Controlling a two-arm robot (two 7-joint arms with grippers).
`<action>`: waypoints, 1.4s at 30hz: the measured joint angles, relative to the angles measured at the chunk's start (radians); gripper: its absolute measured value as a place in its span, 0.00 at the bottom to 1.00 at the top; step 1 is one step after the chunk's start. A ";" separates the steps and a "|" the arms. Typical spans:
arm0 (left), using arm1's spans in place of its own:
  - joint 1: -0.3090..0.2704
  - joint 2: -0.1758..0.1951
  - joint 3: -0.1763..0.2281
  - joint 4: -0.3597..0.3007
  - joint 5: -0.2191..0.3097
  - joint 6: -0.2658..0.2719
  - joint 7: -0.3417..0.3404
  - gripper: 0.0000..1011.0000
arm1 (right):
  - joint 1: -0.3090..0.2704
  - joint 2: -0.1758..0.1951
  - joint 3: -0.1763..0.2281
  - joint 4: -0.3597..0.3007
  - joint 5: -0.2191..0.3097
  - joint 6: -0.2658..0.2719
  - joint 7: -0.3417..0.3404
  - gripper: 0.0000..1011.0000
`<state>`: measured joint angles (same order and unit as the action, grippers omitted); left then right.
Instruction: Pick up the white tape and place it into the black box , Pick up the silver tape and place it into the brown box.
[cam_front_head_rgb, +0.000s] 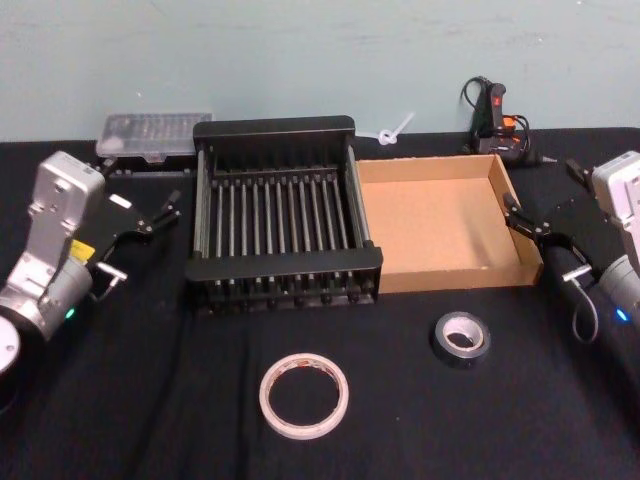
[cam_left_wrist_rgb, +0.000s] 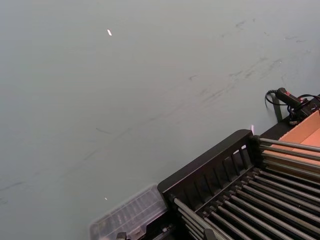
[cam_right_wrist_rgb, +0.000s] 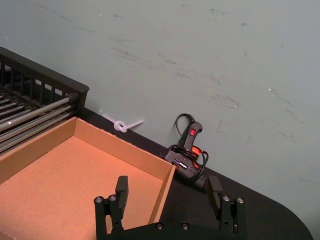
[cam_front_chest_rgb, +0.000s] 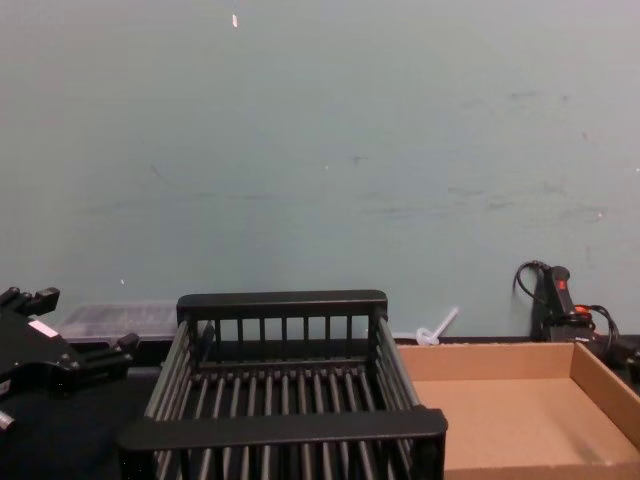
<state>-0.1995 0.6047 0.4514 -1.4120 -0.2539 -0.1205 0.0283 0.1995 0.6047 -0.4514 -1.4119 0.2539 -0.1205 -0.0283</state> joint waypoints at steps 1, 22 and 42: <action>0.000 0.000 0.000 0.000 0.000 0.000 0.000 0.99 | 0.000 0.000 0.000 0.000 0.000 0.000 0.000 0.99; 0.000 0.000 0.000 0.000 0.000 0.000 0.000 0.99 | -0.097 0.004 0.073 -0.106 0.098 0.042 0.111 0.99; 0.000 0.000 0.000 0.000 0.000 0.000 0.000 0.99 | -0.302 0.077 0.145 -0.356 0.185 0.234 0.181 0.99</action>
<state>-0.1995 0.6047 0.4514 -1.4120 -0.2539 -0.1205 0.0283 -0.1022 0.6813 -0.3067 -1.7683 0.4386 0.1134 0.1528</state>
